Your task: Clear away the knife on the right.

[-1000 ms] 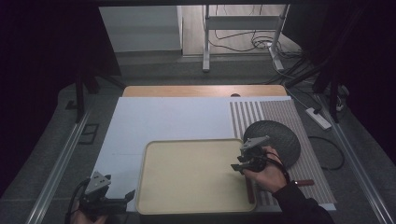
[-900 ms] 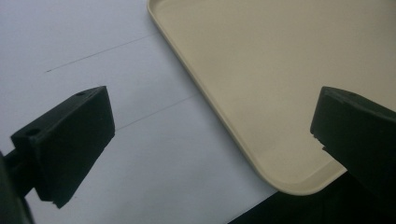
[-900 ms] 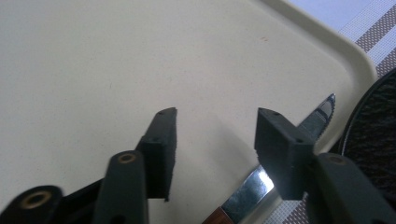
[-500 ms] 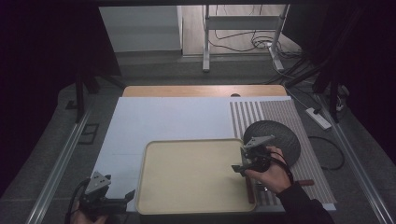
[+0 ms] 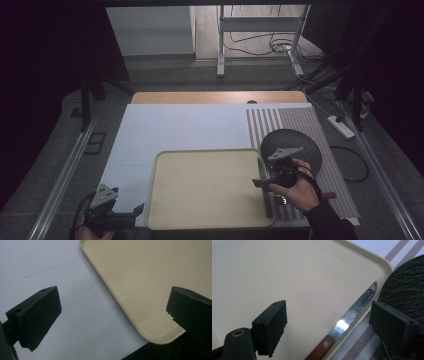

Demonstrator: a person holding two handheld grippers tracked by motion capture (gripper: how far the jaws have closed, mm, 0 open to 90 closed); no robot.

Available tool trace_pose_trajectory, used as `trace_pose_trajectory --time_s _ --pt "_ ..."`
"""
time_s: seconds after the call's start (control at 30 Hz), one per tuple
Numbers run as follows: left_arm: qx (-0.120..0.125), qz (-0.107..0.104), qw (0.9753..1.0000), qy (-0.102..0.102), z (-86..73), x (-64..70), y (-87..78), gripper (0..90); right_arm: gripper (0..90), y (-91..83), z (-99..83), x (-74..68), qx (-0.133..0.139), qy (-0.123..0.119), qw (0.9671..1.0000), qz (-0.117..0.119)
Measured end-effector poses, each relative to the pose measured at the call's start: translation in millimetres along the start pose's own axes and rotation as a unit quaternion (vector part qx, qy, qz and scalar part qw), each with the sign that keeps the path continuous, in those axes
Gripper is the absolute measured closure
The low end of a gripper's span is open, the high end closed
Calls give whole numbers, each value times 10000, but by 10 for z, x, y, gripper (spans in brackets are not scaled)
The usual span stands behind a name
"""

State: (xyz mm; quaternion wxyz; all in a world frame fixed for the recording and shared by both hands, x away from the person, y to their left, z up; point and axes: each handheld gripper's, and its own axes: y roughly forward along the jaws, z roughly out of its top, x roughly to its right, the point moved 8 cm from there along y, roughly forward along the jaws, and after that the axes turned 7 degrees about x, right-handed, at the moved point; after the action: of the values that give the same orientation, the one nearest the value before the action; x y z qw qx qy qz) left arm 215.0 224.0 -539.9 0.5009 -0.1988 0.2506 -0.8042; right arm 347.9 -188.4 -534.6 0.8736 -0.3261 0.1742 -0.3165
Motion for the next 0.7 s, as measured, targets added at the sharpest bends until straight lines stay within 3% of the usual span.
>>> trace_pose_trajectory --time_s 0.7 --pt "17 4 10000 -46 -8 -6 -15 0 80 -217 -124 6 97 229 9997 -30"
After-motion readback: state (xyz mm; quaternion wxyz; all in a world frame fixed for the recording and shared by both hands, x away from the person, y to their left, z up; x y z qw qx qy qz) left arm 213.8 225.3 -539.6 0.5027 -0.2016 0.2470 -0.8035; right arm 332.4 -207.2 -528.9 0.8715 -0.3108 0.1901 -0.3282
